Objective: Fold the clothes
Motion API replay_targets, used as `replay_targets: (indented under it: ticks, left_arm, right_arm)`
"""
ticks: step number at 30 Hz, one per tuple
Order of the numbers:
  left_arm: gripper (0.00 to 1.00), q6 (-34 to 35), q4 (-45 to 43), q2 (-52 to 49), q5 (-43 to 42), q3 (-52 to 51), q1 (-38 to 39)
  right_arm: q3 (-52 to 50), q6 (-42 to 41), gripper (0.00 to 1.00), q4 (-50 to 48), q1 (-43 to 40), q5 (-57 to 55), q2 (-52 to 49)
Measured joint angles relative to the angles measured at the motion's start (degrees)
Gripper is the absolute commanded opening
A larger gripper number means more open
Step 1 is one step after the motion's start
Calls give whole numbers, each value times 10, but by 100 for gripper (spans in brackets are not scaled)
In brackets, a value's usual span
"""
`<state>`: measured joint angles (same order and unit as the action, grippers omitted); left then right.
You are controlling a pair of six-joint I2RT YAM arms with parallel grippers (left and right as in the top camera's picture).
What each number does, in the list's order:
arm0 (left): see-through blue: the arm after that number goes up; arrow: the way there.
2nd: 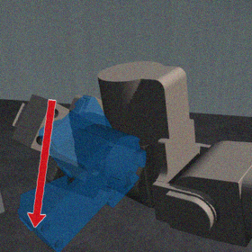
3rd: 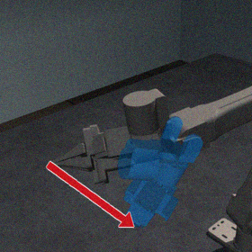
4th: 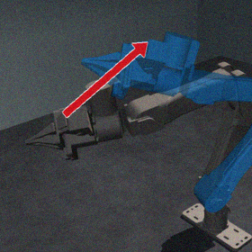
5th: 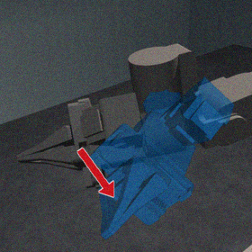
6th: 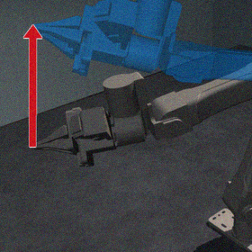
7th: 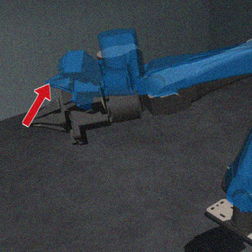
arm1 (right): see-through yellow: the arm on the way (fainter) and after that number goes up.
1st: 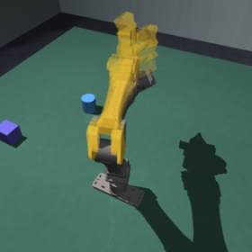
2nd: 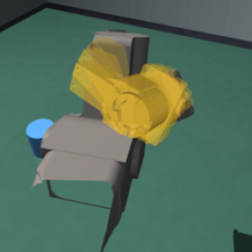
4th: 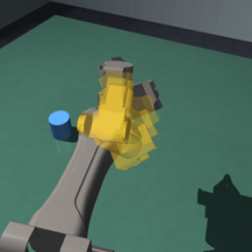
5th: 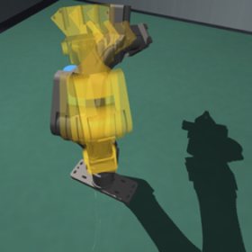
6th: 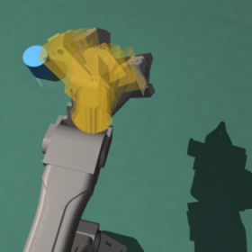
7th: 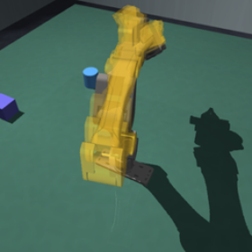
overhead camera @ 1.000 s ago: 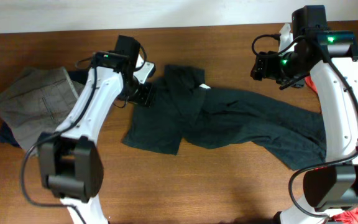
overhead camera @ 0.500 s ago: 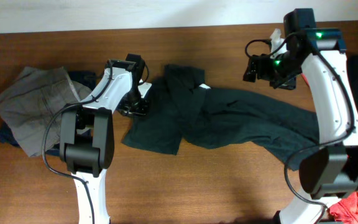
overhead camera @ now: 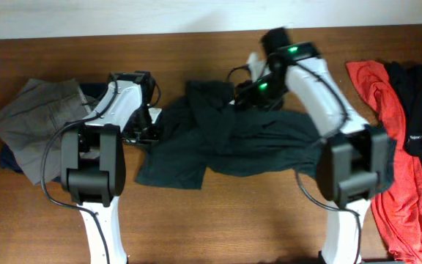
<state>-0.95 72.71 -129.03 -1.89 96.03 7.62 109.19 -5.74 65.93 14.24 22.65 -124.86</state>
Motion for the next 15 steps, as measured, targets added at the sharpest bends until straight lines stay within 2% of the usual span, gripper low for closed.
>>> replay_targets:
  ticks: [4, 10, 13, 15]
  left_arm:
    - [0, 8, 12, 0, 1, -5, -11]
    - [0, 10, 24, 0, 9, -9, -18]
    - [0, 10, 30, -1, 11, -9, -21]
    - [0, 10, 32, -2, 13, -9, -24]
  right_arm:
    - [-3, -10, 68, -14, 25, 12, -44]
    - [-8, -21, 20, -66, 54, 45, -64]
    - [-8, -20, 7, -73, 66, 62, -64]
    - [-8, -13, 4, -73, 69, 77, -64]
